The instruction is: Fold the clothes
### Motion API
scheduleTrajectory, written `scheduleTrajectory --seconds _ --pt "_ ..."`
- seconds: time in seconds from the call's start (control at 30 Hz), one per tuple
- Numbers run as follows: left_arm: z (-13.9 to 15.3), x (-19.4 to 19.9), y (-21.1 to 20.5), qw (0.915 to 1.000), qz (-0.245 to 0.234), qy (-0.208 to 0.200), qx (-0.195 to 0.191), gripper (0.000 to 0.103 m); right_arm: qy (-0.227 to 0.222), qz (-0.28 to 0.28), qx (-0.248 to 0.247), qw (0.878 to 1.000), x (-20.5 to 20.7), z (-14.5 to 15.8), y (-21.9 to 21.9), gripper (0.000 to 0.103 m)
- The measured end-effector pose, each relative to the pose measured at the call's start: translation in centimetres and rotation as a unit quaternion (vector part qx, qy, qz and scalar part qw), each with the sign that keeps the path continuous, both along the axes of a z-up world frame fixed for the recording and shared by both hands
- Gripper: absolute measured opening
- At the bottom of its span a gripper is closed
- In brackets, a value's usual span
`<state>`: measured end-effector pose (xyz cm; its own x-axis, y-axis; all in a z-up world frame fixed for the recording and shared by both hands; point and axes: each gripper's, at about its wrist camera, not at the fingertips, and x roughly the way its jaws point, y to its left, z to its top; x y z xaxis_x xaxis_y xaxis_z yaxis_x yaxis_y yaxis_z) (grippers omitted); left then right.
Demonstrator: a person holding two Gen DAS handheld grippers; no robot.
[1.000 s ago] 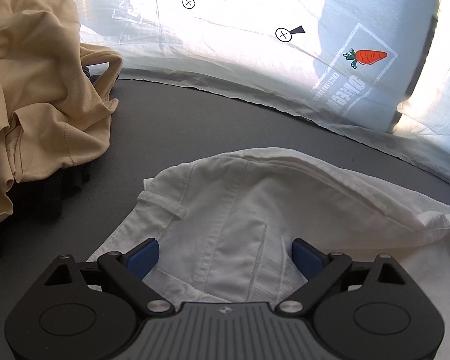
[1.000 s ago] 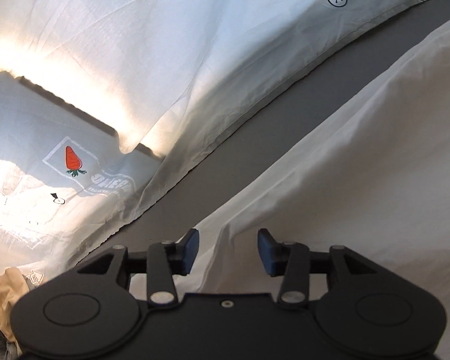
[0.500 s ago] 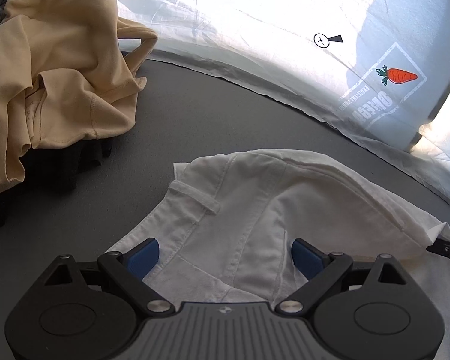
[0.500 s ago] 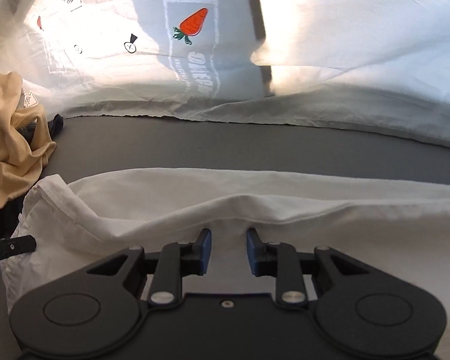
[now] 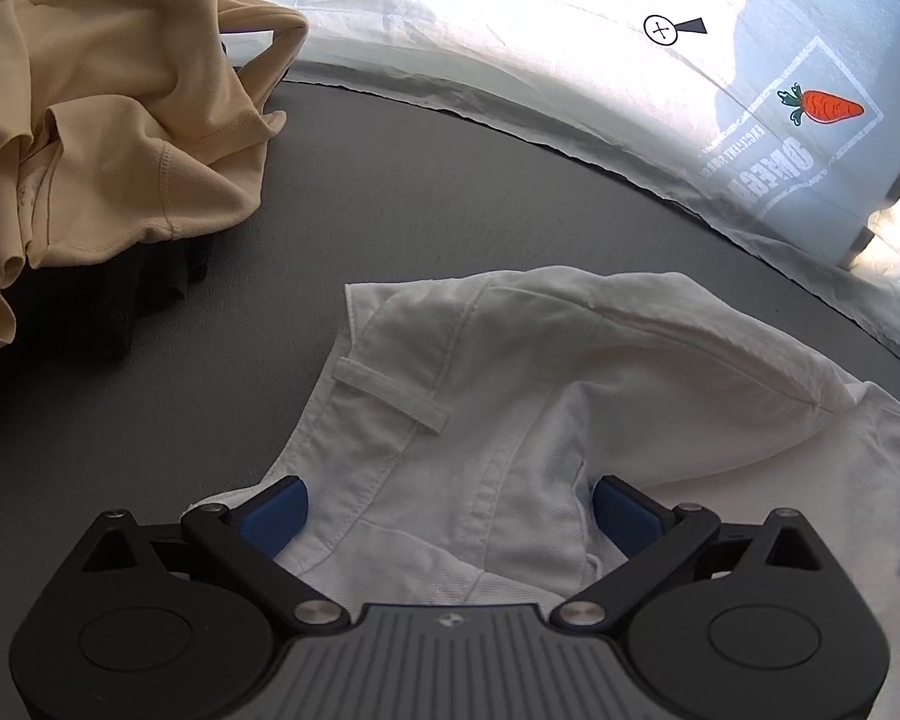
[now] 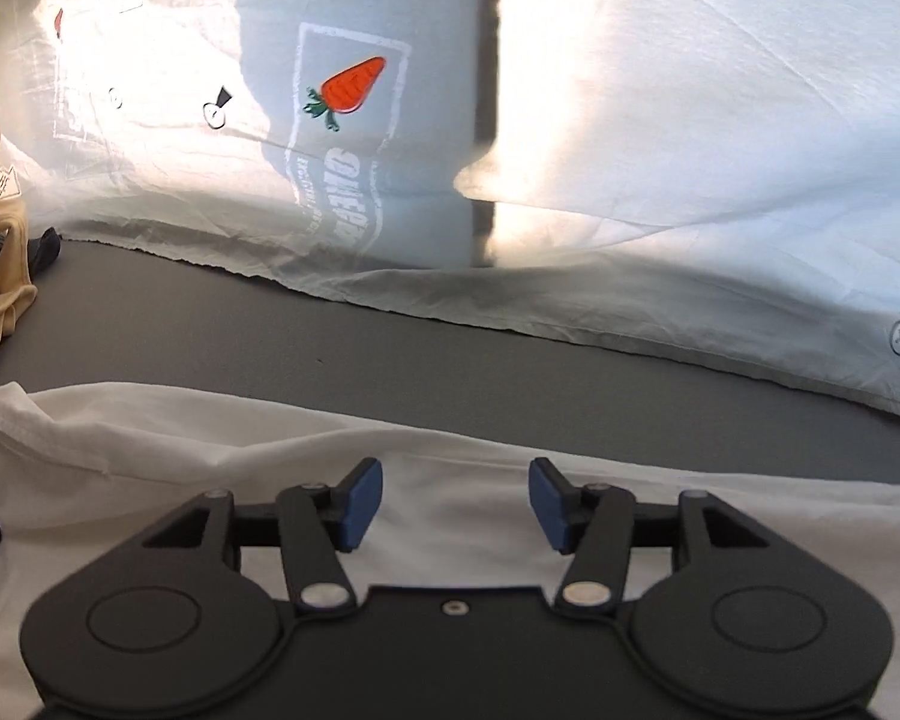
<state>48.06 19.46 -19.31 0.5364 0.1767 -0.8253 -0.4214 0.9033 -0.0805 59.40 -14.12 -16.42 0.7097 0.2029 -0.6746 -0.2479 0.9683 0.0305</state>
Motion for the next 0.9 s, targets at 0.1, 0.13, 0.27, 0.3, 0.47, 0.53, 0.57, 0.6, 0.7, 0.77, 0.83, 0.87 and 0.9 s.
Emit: scheduleTrajectory --seconds 0.1,0.13,0.27,0.3,0.47,0.53,0.57,0.6,0.7,0.77,0.83,0.87,0.9 --pt "0.0 0.5 -0.2 0.9999 -0.001 0.013 0.004 0.103 0.005 -0.103 -0.006 0.995 -0.2 0.5 -8.1 0.061" --pt "0.0 0.7 -0.3 0.9998 -0.002 0.018 0.005 0.103 0.008 -0.143 -0.014 0.99 -0.3 0.5 -10.9 0.061" --pt "-0.2 1.5 -0.6 0.9992 0.001 0.039 0.0 0.103 0.019 -0.35 -0.017 0.936 -0.3 0.2 -23.8 0.061" --pt "-0.2 1.7 -0.6 0.999 0.001 0.044 -0.001 0.103 0.018 -0.38 -0.012 0.925 -0.3 0.2 -26.2 0.062" --pt "-0.3 2.4 -0.8 0.9982 0.001 0.061 0.0 0.103 0.008 -0.493 0.054 0.868 0.5 0.1 -36.2 0.074" --pt "-0.4 2.4 -0.9 0.998 0.002 0.063 0.002 0.103 0.01 -0.511 0.08 0.856 1.3 -0.4 -37.9 0.081" --pt "-0.4 2.5 -0.9 0.9979 0.003 0.065 0.003 0.103 0.014 -0.513 0.085 0.854 2.0 -0.9 -38.2 0.082" --pt "-0.3 2.5 -1.0 0.9978 0.005 0.066 0.005 0.103 0.018 -0.515 0.089 0.852 2.6 -1.3 -38.6 0.083" --pt "-0.3 2.6 -1.2 0.9976 0.009 0.068 0.01 0.103 0.018 -0.507 0.054 0.86 4.2 -2.1 -38.1 0.087" --pt "-0.3 2.6 -1.3 0.9975 0.01 0.069 0.013 0.103 0.012 -0.496 0.024 0.868 4.7 -2.2 -37.3 0.07" --pt "-0.3 2.7 -1.4 0.9975 0.012 0.068 0.015 0.103 0.003 -0.491 0.005 0.871 4.8 -2.1 -37.0 0.04" --pt "-0.3 2.6 -1.5 0.9975 0.011 0.068 0.015 0.103 0.0 -0.49 0.006 0.872 4.7 -1.9 -37.2 0.017" --pt "-0.3 2.6 -1.4 0.9976 0.011 0.067 0.014 0.103 -0.003 -0.491 0.015 0.871 4.6 -1.7 -37.5 0.002"
